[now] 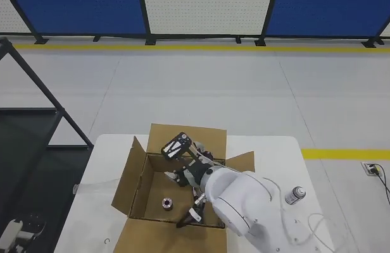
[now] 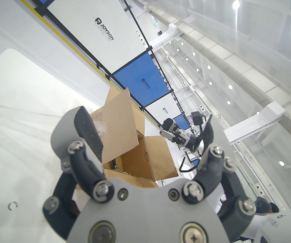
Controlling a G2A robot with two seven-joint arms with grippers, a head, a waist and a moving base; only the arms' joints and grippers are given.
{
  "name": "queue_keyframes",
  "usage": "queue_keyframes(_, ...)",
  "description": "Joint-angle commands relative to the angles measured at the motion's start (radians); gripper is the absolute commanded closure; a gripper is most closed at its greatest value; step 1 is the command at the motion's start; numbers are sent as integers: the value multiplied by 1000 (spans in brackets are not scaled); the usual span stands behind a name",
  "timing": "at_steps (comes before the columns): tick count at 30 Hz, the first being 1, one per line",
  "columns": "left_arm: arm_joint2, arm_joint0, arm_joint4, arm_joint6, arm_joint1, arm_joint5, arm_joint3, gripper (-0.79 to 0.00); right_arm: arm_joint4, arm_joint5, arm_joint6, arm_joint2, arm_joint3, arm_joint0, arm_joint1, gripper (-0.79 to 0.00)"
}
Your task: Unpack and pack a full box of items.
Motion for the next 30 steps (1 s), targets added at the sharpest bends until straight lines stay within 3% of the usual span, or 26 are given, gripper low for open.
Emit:
queue_keyframes(1,0,0,0,0,0,0,0,-785,91,-4,-4,-52,134,77,-30,-785)
queue_keyframes(9,0,0,0,0,0,0,0,-785,268,-64,11,-163,413,204,-107,-785)
queue_keyframes(23,0,0,0,0,0,0,0,-785,266,-78,-6,-180,446,179,-113,-785)
queue_keyframes(30,0,0,0,0,0,0,0,-785,270,-43,-25,-250,604,198,-163,-785)
